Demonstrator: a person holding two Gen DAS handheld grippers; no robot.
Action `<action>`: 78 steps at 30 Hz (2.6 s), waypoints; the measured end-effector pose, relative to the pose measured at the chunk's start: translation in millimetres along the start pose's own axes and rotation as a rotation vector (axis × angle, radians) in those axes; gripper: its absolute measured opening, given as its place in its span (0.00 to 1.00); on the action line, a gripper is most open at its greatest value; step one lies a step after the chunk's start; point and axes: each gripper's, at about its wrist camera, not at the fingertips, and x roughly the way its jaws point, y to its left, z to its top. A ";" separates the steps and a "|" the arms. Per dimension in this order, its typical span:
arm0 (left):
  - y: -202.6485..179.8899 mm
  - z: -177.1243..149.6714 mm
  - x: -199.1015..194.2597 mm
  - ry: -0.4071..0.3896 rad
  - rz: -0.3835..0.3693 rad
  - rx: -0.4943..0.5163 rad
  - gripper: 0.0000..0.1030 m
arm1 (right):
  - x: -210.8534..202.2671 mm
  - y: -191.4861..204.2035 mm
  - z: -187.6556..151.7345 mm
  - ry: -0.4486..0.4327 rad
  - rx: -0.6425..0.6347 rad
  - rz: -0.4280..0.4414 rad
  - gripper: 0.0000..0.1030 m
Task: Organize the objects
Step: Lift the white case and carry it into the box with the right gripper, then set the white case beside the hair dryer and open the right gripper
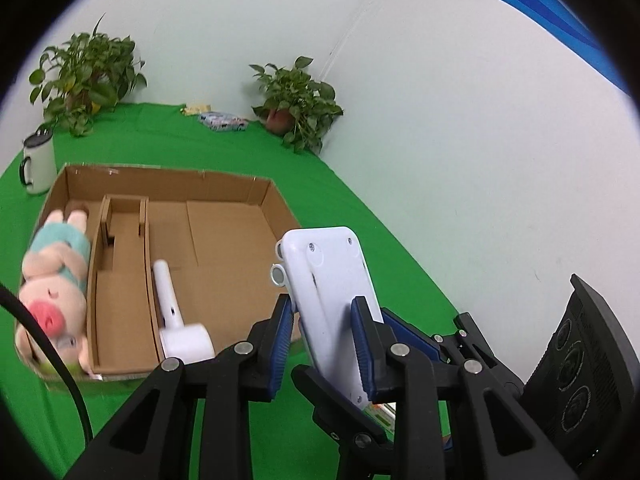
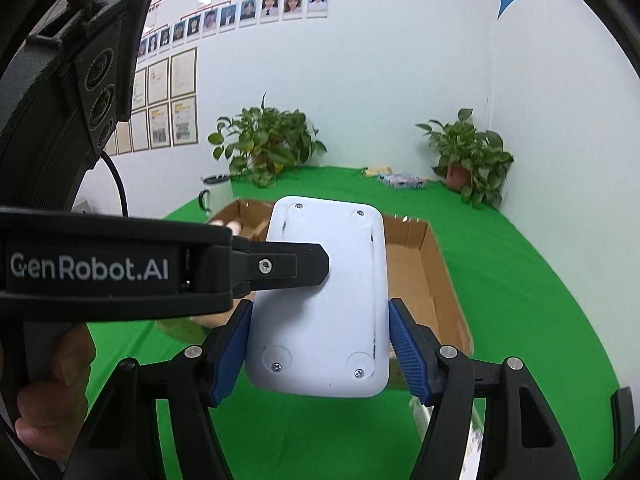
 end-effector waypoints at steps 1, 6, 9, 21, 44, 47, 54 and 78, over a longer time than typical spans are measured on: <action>0.0 6.1 0.4 -0.002 -0.001 0.006 0.27 | 1.8 -1.1 9.5 -0.011 -0.002 -0.006 0.62; -1.2 32.7 1.5 -0.006 -0.003 0.023 0.27 | 10.8 -7.5 36.9 -0.026 -0.004 -0.009 0.62; 0.3 48.2 8.4 0.001 0.006 0.035 0.27 | 22.6 -14.4 53.7 -0.021 0.003 -0.004 0.62; 27.4 69.9 55.7 0.081 0.050 0.006 0.27 | 101.6 -45.5 72.5 0.081 0.040 0.040 0.62; 105.9 4.1 164.5 0.404 0.127 -0.156 0.27 | 237.0 -70.4 -35.5 0.507 0.176 0.201 0.62; 111.0 -3.1 170.8 0.431 0.132 -0.175 0.27 | 241.7 -68.9 -41.3 0.551 0.191 0.213 0.62; 120.4 -13.2 179.7 0.468 0.136 -0.197 0.27 | 251.3 -65.0 -49.8 0.630 0.178 0.231 0.65; 107.2 -11.4 103.3 0.288 0.241 -0.105 0.27 | 245.3 -75.1 -48.7 0.616 0.229 0.311 0.49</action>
